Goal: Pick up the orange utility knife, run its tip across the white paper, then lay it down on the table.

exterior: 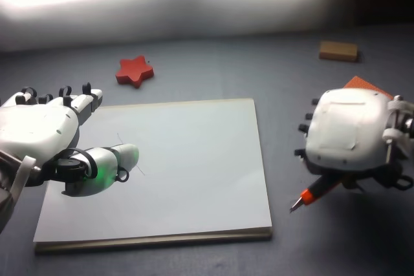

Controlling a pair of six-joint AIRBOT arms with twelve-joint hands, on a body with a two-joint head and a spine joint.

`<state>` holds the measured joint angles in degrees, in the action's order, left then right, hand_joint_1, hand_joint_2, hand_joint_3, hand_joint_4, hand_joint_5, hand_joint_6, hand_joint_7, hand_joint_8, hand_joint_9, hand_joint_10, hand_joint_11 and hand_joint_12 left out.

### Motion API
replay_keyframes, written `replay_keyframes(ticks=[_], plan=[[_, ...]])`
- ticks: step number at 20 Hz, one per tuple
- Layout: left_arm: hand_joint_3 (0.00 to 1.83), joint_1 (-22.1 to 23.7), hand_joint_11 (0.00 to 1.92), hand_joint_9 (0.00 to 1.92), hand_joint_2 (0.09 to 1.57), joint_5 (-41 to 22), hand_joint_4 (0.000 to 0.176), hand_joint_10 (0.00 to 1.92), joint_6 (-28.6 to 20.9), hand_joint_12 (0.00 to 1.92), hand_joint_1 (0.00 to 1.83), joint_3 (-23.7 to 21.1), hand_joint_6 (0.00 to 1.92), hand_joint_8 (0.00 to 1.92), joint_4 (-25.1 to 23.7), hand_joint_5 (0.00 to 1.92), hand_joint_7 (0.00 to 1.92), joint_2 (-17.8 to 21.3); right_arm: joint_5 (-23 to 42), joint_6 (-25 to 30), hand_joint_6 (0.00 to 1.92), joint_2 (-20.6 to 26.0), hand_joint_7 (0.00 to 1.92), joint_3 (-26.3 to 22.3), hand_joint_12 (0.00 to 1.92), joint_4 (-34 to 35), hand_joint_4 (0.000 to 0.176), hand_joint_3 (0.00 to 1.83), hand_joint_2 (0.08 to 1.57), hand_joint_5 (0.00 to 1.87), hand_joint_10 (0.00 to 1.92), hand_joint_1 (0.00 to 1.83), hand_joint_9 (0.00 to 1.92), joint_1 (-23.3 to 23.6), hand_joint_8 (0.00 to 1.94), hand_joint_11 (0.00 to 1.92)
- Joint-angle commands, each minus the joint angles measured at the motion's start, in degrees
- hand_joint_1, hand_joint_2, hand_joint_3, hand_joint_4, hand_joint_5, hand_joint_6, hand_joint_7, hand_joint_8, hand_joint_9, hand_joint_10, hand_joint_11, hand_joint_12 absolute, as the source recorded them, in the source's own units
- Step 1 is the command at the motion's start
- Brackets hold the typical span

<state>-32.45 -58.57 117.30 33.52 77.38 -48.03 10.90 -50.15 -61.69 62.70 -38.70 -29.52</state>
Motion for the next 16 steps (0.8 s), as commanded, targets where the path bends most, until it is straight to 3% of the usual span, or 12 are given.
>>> replay_keyframes(ticks=[1, 8, 9, 10, 11, 12, 13, 14, 15, 16], plan=[[0.00, 0.1, 0.00, 0.34, 1.25, -3.8, 0.076, 0.01, 0.0, 1.20, 0.02, -0.1, 0.00, 0.00, -3.9, 0.06, 0.18, 0.1, 4.0, -0.2, 1.92, 0.6, 1.46, -0.1, 1.92, 0.7, 0.176, 0.00, 1.26, 1.27, 1.92, 1.48, 1.58, -0.2, 1.94, 1.65], [0.00, 0.0, 0.00, 0.35, 1.25, -3.8, 0.072, 0.01, 0.0, 1.20, 0.04, -0.2, 0.01, 0.00, -3.9, 0.08, 0.20, 0.1, 6.0, -0.6, 1.92, 0.8, 1.44, 2.7, 1.92, 1.8, 0.176, 0.00, 1.25, 1.26, 1.92, 1.49, 1.56, -2.9, 1.94, 1.62], [0.00, 0.0, 0.00, 0.35, 1.26, -3.8, 0.070, 0.01, 0.0, 1.20, 0.05, -0.2, 0.00, 0.00, -3.9, 0.07, 0.20, 0.1, 6.0, -3.3, 1.92, 0.4, 1.32, 3.0, 1.92, 4.7, 0.176, 0.00, 1.25, 1.15, 1.92, 1.51, 1.45, -3.1, 1.94, 1.52], [0.00, 0.0, 0.00, 0.36, 1.25, -3.8, 0.070, 0.01, -0.2, 1.19, 0.06, -0.2, 0.00, 0.00, -3.9, 0.07, 0.20, 0.1, 6.3, -4.3, 1.92, 0.1, 1.22, 3.3, 1.92, 5.8, 0.082, 0.00, 1.23, 1.02, 1.92, 1.51, 1.36, -3.2, 1.94, 1.42], [0.00, 0.0, 0.00, 0.35, 1.25, -3.8, 0.071, 0.00, -0.2, 1.17, 0.07, -0.2, 0.00, 0.00, -3.9, 0.07, 0.19, 0.1, 6.4, -4.3, 1.92, 0.0, 1.11, 3.4, 1.92, 5.8, 0.000, 0.00, 1.22, 0.86, 1.92, 1.47, 1.25, -3.3, 1.94, 1.28], [0.00, 0.0, 0.00, 0.34, 1.26, -3.8, 0.072, 0.00, -0.2, 1.17, 0.05, -0.2, 0.00, 0.00, -3.9, 0.06, 0.19, 0.1, 6.5, -4.3, 1.70, 0.0, 0.82, 3.5, 1.92, 5.8, 0.000, 0.56, 1.03, 0.65, 1.92, 1.20, 0.98, -3.3, 1.81, 0.99], [0.00, 0.0, 0.00, 0.34, 1.25, -3.8, 0.071, 0.00, -0.2, 1.17, 0.06, -0.2, 0.00, 0.00, -3.9, 0.07, 0.19, 0.1, 6.6, -4.3, 1.55, 0.0, 0.73, 3.5, 1.92, 5.8, 0.000, 0.42, 1.11, 0.61, 1.92, 1.15, 0.77, -3.3, 1.72, 0.77], [0.00, -0.1, 0.00, 0.34, 1.25, -3.8, 0.071, 0.00, -0.2, 1.17, 0.06, -0.2, 0.00, 0.00, -3.9, 0.07, 0.19, 0.1, 6.6, -4.3, 1.55, 0.0, 0.73, 3.5, 1.92, 5.8, 0.000, 0.42, 1.11, 0.61, 1.92, 1.15, 0.77, -3.3, 1.72, 0.77], [0.00, -0.1, 0.00, 0.33, 1.25, -3.8, 0.078, 0.00, -0.2, 1.16, 0.04, -0.1, 0.00, 0.00, -3.9, 0.05, 0.18, 0.1, 7.1, -4.3, 1.46, 0.0, 0.67, 3.5, 1.92, 5.8, 0.000, 0.06, 1.28, 0.61, 1.83, 1.11, 0.48, -3.2, 1.65, 0.47], [0.00, -0.1, 0.00, 0.34, 1.25, -3.8, 0.079, 0.01, -0.2, 1.16, 0.06, -0.1, 0.00, 0.01, -3.9, 0.06, 0.20, 0.1, 7.2, -4.3, 1.26, 0.0, 0.44, 3.5, 1.92, 5.8, 0.000, 0.00, 1.18, 0.40, 1.70, 1.05, 0.35, -3.2, 1.43, 0.34]])
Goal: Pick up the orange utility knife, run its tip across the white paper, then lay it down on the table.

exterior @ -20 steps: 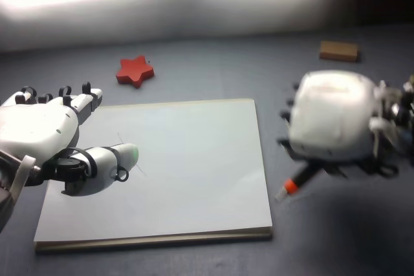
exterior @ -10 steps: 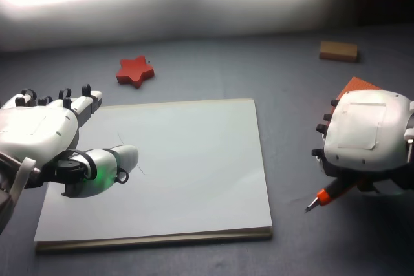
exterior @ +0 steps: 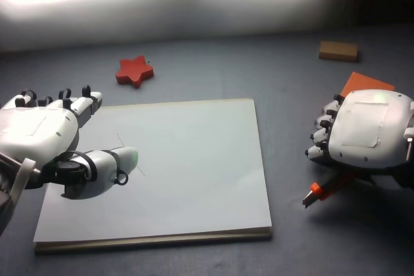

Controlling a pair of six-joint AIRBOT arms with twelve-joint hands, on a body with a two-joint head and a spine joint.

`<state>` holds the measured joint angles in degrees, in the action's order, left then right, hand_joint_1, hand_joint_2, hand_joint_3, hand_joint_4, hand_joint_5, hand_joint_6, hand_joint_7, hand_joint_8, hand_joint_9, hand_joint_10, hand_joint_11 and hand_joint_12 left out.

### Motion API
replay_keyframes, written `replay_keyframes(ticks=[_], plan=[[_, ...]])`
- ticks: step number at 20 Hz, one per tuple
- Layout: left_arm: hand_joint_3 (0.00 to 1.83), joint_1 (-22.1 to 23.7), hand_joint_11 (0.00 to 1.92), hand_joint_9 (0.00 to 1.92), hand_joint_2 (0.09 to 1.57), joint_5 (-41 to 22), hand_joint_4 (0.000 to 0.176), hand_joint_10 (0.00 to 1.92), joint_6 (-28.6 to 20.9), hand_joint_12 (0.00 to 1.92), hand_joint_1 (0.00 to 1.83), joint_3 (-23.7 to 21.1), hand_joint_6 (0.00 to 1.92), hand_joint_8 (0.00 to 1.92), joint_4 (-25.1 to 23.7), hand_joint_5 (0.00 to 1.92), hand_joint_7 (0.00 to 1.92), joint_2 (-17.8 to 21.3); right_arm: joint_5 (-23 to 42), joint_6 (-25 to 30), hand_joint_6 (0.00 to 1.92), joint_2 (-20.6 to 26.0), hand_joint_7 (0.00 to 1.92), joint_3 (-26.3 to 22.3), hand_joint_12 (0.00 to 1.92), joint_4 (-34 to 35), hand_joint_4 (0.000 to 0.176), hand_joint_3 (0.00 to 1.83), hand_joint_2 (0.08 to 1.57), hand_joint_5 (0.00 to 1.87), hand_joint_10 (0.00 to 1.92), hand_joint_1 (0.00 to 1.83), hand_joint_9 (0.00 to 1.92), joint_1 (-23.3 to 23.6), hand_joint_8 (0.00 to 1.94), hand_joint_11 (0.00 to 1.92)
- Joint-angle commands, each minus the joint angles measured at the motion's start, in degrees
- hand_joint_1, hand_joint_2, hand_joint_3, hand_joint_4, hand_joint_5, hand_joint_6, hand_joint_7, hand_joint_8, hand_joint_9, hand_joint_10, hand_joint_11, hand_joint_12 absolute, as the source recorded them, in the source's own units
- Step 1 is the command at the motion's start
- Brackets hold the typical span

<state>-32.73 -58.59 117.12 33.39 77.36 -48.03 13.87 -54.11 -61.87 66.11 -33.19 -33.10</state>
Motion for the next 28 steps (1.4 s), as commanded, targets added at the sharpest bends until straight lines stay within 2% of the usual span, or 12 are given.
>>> replay_keyframes(ticks=[1, 7, 9, 12, 15, 17, 18, 20, 21, 23, 24, 28], plan=[[0.00, 0.2, 0.00, 0.35, 1.25, -3.8, 0.075, 0.01, 0.0, 1.17, 0.07, 0.1, 0.00, 0.01, -3.8, 0.06, 0.21, 0.1, 4.5, -0.5, 0.97, 0.2, 0.36, 0.1, 1.89, 0.3, 0.000, 0.00, 1.11, 0.31, 1.58, 1.01, 0.27, 0.5, 1.19, 0.24], [0.00, 0.2, 0.00, 0.32, 1.25, -3.8, 0.074, 0.00, 0.0, 1.15, 0.05, 0.1, 0.00, 0.00, -3.8, 0.05, 0.19, 0.1, 6.0, -1.1, 0.05, 0.5, 0.40, 0.1, 1.29, 0.3, 0.000, 0.00, 0.98, 0.24, 0.37, 0.66, 0.29, 0.7, 0.04, 0.00], [0.00, 0.2, 0.00, 0.32, 1.26, -3.8, 0.072, 0.00, 0.0, 1.15, 0.05, 0.1, 0.01, 0.00, -3.8, 0.06, 0.19, 0.1, 6.5, -1.2, 0.01, 0.8, 0.25, 0.0, 1.02, 0.3, 0.000, 0.00, 0.95, 0.13, 0.17, 0.60, 0.21, 0.7, 0.01, 0.00], [0.00, 0.2, 0.00, 0.33, 1.25, -3.8, 0.068, 0.00, 0.0, 1.17, 0.06, 0.1, 0.00, 0.00, -3.9, 0.07, 0.18, 0.1, 7.7, -1.2, 0.00, 1.7, 0.02, -0.4, 0.10, 0.3, 0.000, 0.00, 0.87, 0.00, 0.01, 0.45, 0.02, 1.0, 0.01, 0.00], [0.00, 0.1, 0.00, 0.33, 1.25, -3.7, 0.074, 0.00, 0.0, 1.17, 0.04, 0.1, 0.00, 0.00, -3.9, 0.05, 0.19, 0.1, 9.4, -1.2, 0.00, 3.1, 0.04, -2.0, 0.02, 2.3, 0.000, 0.00, 0.88, 0.00, 0.02, 0.33, 0.03, 2.1, 0.01, 0.01], [0.00, 0.2, 0.00, 0.35, 1.25, -2.5, 0.060, 0.01, 0.4, 1.20, 0.07, 0.3, 0.02, 0.01, -4.4, 0.11, 0.22, 0.2, 9.3, -1.2, 0.03, 6.2, 0.29, -5.7, 0.29, 7.1, 0.000, 0.00, 0.96, 0.20, 0.03, 0.14, 0.24, 2.8, 0.01, 0.00], [0.00, 0.4, 0.00, 0.41, 1.24, -1.7, 0.033, 0.02, 0.8, 1.23, 0.10, 0.4, 0.03, 0.01, -4.5, 0.24, 0.33, 0.3, 8.9, -1.2, 0.07, 7.0, 0.55, -6.7, 0.88, 8.8, 0.000, 0.00, 1.04, 0.40, 0.13, 0.07, 0.46, 3.1, 0.06, 0.00], [0.00, 1.8, 0.03, 0.59, 1.24, 2.3, 0.000, 0.09, 3.3, 1.43, 0.15, 1.2, 0.09, 0.09, -4.7, 0.55, 0.62, 0.3, 7.7, -0.8, 0.54, 10.2, 0.73, -10.0, 1.56, 15.7, 0.000, 0.00, 1.09, 0.63, 1.05, 0.07, 0.55, 3.5, 0.62, 0.21], [0.00, 3.2, 0.07, 0.47, 1.24, 5.1, 0.000, 0.84, 5.7, 1.69, 0.16, 1.7, 0.19, 0.58, -4.7, 0.71, 0.62, 0.3, 5.7, 0.4, 0.84, 12.3, 0.76, -11.6, 1.77, 17.7, 0.000, 0.00, 1.13, 0.75, 1.39, 0.04, 0.61, 3.7, 1.10, 0.34], [0.00, 5.1, 0.22, 0.49, 1.25, 8.3, 0.000, 1.53, 8.4, 1.91, 0.20, 2.2, 0.37, 1.16, -4.7, 0.92, 0.70, 0.3, 3.9, 4.2, 1.32, 15.3, 0.96, -13.5, 1.92, 18.1, 0.000, 0.00, 1.15, 0.88, 1.74, 0.00, 0.81, 4.1, 1.46, 0.59], [0.00, 6.3, 0.34, 0.54, 1.27, 8.4, 0.000, 1.77, 9.0, 1.92, 0.18, 2.1, 0.81, 1.46, -4.7, 0.88, 0.70, 0.4, 1.9, 5.0, 1.56, 17.9, 1.05, -15.1, 1.92, 18.2, 0.000, 0.00, 1.15, 0.94, 1.86, 0.00, 0.91, 4.4, 1.58, 0.76], [0.00, 9.2, 0.60, 0.86, 1.32, 9.1, 0.000, 1.92, 12.4, 1.92, 0.13, -0.1, 1.44, 1.86, -2.0, 0.86, 0.91, 0.7, 3.4, 5.5, 1.77, 23.7, 1.16, -19.0, 1.92, 19.7, 0.000, 0.01, 1.19, 0.98, 1.92, 0.00, 1.17, 2.7, 1.76, 1.09]])
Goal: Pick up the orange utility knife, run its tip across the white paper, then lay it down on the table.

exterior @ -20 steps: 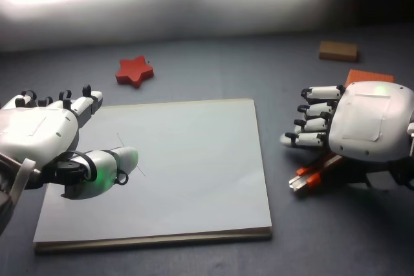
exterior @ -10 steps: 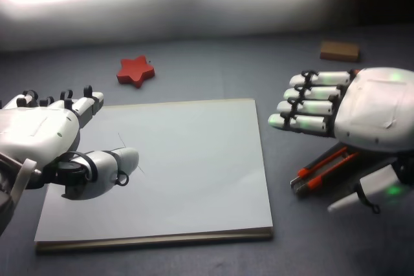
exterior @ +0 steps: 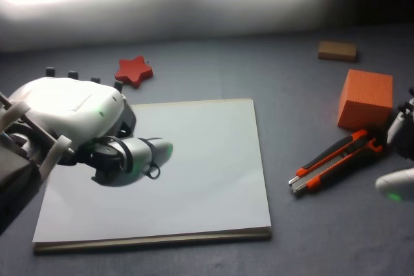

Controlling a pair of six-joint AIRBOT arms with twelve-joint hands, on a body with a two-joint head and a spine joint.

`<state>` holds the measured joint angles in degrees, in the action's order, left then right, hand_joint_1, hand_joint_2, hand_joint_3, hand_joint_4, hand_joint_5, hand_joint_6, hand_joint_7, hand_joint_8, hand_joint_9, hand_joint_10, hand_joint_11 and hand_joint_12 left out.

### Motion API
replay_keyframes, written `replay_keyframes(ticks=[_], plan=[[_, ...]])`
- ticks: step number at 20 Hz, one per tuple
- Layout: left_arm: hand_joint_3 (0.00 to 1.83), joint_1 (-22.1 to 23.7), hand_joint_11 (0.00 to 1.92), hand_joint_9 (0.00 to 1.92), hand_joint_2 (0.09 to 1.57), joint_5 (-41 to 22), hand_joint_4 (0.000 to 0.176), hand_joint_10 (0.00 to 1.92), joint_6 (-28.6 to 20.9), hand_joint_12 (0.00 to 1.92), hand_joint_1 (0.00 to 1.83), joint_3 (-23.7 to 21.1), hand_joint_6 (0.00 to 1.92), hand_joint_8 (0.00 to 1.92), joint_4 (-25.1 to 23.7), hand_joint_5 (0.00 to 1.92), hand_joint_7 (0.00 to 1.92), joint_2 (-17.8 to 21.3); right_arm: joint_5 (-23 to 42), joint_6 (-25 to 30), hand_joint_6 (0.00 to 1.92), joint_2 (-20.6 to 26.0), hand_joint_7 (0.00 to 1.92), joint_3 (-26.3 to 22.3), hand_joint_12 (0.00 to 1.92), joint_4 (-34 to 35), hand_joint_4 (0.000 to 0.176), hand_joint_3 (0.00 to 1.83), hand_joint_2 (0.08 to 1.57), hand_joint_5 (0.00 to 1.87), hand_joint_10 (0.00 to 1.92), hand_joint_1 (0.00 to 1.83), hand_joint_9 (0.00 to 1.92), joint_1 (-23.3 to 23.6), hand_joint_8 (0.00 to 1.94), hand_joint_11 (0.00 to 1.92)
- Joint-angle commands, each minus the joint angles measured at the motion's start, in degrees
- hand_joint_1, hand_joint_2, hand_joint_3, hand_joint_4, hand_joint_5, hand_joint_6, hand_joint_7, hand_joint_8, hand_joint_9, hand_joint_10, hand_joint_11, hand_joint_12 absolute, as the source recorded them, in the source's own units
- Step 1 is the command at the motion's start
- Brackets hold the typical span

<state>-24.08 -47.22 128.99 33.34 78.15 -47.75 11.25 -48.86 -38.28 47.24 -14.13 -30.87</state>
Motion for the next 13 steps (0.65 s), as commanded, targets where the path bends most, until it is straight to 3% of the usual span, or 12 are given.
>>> replay_keyframes(ticks=[1, 3, 5, 7, 9, 13], plan=[[0.00, 0.9, 0.65, 0.89, 1.33, -2.1, 0.000, 1.92, 1.6, 1.92, 0.14, -0.5, 1.58, 1.90, -1.9, 0.88, 0.93, 0.4, 7.0, 0.3, 1.81, 0.7, 1.17, -0.4, 1.92, 1.6, 0.000, 0.01, 1.20, 0.98, 1.92, 0.00, 1.19, 0.0, 1.79, 1.11], [0.01, 1.6, 0.73, 0.96, 1.35, -2.1, 0.000, 1.92, 4.8, 1.92, 0.14, -1.9, 1.77, 1.88, 0.5, 0.88, 0.98, 0.3, 10.2, 0.3, 1.88, 1.5, 1.22, -0.8, 1.92, 4.2, 0.000, 0.01, 1.22, 1.03, 1.92, 0.01, 1.27, -0.7, 1.85, 1.20], [0.00, 1.6, 0.72, 0.97, 1.36, -2.1, 0.000, 1.92, 5.1, 1.92, 0.17, -2.7, 1.83, 1.89, 0.8, 0.86, 1.00, 0.3, 13.3, 0.3, 1.89, 2.2, 1.23, -0.9, 1.92, 4.8, 0.000, 0.01, 1.23, 1.03, 1.92, 0.02, 1.29, -1.8, 1.86, 1.24], [0.01, 1.9, 0.72, 0.95, 1.37, -2.1, 0.000, 1.92, 5.2, 1.92, 0.14, -2.8, 1.84, 1.89, 0.8, 0.85, 0.98, 0.3, 15.7, -2.7, 1.90, 2.9, 1.22, -1.9, 1.92, 10.0, 0.000, 0.01, 1.24, 1.02, 1.92, 0.03, 1.27, -3.7, 1.89, 1.24], [0.01, 2.7, 0.72, 0.94, 1.39, -1.9, 0.000, 1.92, 5.2, 1.92, 0.09, -2.6, 1.85, 1.88, 0.8, 0.83, 0.97, 0.3, 19.1, -2.0, 1.90, 2.8, 1.21, -2.1, 1.92, 10.6, 0.000, 0.01, 1.25, 1.02, 1.92, 0.05, 1.26, -4.9, 1.89, 1.23], [0.01, 4.5, 0.70, 0.92, 1.40, 2.2, 0.000, 1.92, 5.2, 1.92, 0.16, -1.1, 1.80, 1.88, 0.8, 0.82, 0.95, 0.3, 17.2, -0.8, 1.92, 1.3, 1.20, -1.7, 1.92, 11.6, 0.000, 0.02, 1.33, 1.00, 1.92, 0.03, 1.25, -3.8, 1.90, 1.21]])
